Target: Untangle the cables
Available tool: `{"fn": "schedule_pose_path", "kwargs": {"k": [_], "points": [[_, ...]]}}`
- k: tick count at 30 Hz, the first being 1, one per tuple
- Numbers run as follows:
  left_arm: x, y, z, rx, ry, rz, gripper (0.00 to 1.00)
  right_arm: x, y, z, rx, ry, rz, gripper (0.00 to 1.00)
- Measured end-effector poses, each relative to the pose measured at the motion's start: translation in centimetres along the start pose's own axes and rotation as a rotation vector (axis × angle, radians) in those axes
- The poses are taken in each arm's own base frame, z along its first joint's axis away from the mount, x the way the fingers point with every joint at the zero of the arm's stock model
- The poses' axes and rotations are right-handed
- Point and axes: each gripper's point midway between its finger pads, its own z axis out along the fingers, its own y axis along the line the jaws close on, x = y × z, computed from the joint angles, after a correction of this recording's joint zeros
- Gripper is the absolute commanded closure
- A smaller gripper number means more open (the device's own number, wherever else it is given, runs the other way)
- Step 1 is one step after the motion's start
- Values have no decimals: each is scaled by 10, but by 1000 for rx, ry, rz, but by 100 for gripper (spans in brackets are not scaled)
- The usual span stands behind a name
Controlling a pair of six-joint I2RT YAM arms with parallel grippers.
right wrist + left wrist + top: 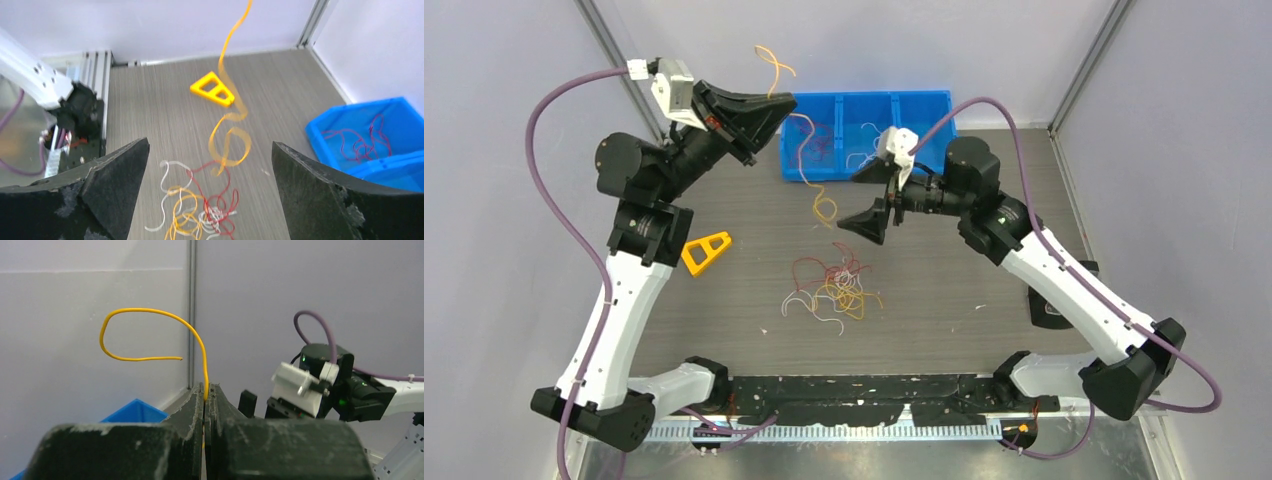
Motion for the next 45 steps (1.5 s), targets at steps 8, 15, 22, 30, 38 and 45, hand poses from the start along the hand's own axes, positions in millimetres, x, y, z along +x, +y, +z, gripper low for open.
{"fn": "schedule_pose_path", "kwargs": {"k": [8,15,22,30,38,45], "points": [[26,0,-3,16,52,-60,100,-66,-26,18,65,-155,109,4],[36,-3,-6,19,65,-108,100,-78,-46,51,68,-221,237,20],[48,3,-8,-10,80,-138,100,-94,-42,64,25,-274,270,86],[55,33,-14,-156,85,-170,100,-84,-38,61,23,-256,269,95],[169,69,-49,-373,337,-551,100,-68,-50,45,76,-222,293,95],[237,37,-34,-181,508,-840,58,-31,-62,41,129,-112,376,95]]}}
